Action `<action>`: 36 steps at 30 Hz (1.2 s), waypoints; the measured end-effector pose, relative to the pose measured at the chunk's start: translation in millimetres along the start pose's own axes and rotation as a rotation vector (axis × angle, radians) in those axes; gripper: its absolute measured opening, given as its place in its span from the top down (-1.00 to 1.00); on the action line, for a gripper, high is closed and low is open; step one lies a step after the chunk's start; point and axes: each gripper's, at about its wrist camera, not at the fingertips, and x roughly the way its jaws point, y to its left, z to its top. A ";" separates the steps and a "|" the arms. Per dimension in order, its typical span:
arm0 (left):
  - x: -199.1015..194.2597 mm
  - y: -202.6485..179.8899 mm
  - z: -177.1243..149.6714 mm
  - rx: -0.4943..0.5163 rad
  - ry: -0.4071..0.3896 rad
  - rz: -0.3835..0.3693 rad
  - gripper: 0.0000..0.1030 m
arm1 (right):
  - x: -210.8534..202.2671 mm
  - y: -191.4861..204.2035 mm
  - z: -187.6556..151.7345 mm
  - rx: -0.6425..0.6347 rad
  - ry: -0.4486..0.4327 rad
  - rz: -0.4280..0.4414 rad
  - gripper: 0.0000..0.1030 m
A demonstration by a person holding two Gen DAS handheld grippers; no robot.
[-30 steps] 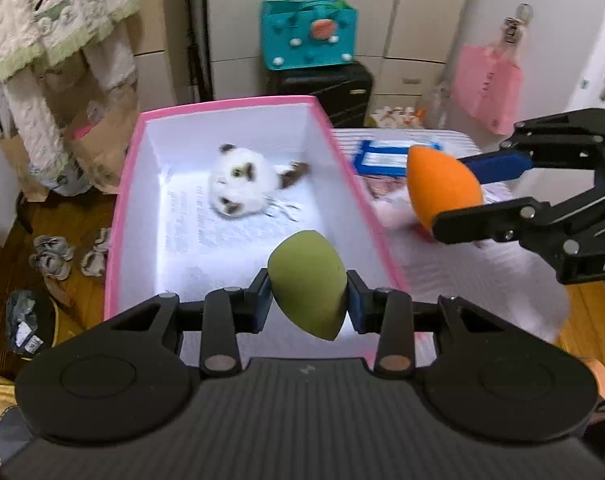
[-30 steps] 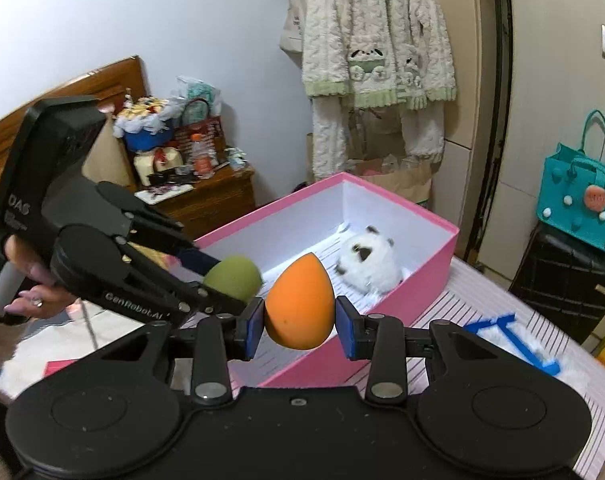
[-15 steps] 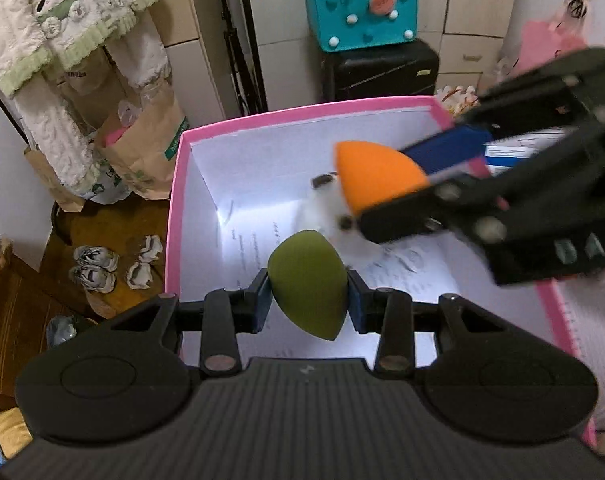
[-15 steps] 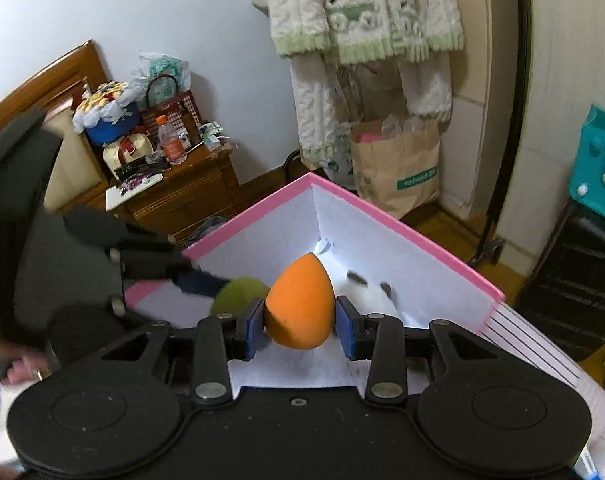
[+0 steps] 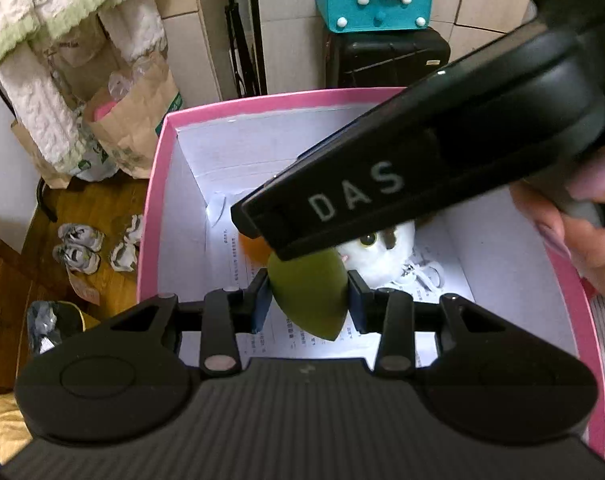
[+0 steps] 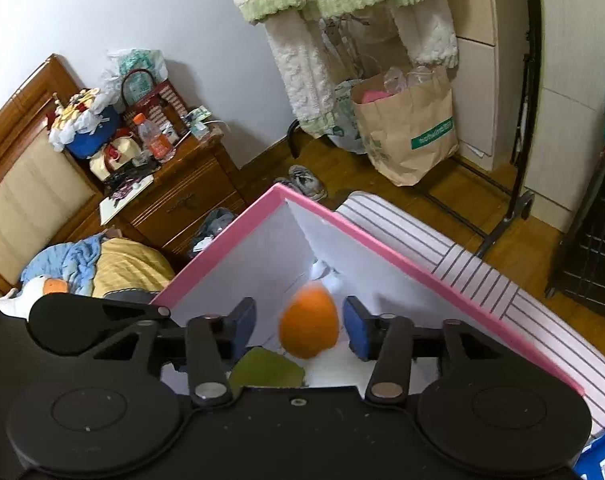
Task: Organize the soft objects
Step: 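Open the left gripper over the box while the right gripper releases the orange sponge, then withdraw both tools from the box toward the remaining items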
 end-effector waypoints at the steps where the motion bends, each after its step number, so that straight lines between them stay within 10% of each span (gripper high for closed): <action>1: 1.5 0.2 1.2 -0.005 0.003 0.000 0.25 | -1.3 -1.6 0.3 0.005 -0.007 0.001 -0.15; 10: 2.5 1.0 6.0 -0.058 0.033 0.006 0.18 | -47.5 -16.3 -26.3 0.056 -0.087 0.042 -0.15; 17: -29.6 -14.7 -0.5 -0.015 -0.070 0.008 -0.44 | -91.5 -16.6 -57.4 0.071 -0.128 -0.004 -0.15; 36: -143.7 -58.8 -62.3 0.123 -0.124 0.024 -0.49 | -193.2 53.9 -148.6 -0.084 -0.174 -0.093 -0.17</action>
